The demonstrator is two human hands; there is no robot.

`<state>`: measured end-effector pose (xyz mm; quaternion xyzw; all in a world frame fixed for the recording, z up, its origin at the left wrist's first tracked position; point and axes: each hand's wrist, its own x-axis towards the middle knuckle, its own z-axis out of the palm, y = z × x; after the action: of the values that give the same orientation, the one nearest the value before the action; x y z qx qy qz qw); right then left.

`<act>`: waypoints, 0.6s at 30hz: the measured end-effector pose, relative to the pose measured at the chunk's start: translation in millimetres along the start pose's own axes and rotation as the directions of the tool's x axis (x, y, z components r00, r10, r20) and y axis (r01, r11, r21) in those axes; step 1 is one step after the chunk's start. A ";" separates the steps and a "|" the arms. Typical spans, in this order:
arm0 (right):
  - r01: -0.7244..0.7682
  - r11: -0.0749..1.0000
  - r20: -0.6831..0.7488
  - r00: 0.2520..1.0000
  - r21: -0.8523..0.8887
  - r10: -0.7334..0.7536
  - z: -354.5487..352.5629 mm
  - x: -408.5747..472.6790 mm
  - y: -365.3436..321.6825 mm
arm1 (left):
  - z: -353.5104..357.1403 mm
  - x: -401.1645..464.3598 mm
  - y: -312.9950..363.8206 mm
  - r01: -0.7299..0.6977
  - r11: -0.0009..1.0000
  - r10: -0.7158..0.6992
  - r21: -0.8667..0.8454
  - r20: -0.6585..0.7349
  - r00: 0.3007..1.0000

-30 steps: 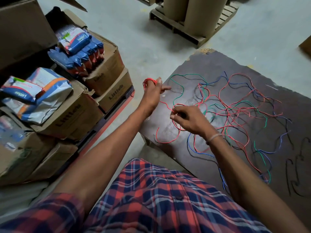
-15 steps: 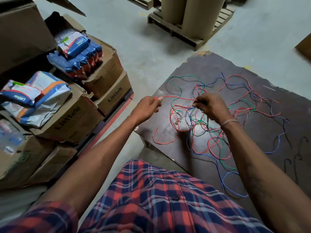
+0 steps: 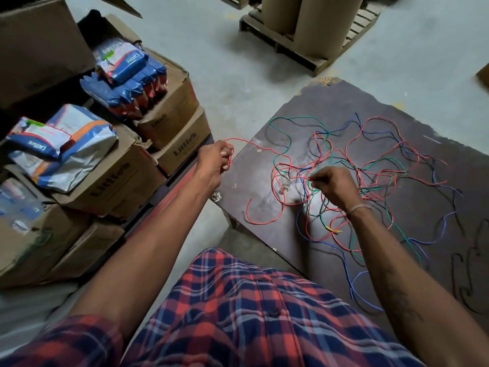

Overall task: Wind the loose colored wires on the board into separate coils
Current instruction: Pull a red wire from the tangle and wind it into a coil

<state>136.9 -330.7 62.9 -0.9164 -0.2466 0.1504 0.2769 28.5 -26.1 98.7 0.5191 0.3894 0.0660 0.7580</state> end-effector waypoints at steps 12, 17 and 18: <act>-0.163 0.898 -0.197 0.977 -0.410 0.088 17.7 -3.8 30.9 | -1.7 -4.7 27.3 0.114 0.766 -0.103 -0.633 0.054 0.993; -0.122 0.760 -0.077 0.992 -0.638 0.096 15.8 -0.4 19.9 | 3.2 -5.9 18.8 0.168 0.816 -0.127 -0.553 0.111 0.986; -0.109 0.728 -0.043 0.993 -0.677 0.109 17.3 -0.9 13.7 | 5.8 -8.7 17.2 0.158 0.868 -0.117 -0.471 0.117 0.986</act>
<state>134.0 -333.6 41.2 -0.9671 -0.2302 0.0664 -0.0852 31.6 -27.0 118.6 0.2888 0.3646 0.0841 0.8812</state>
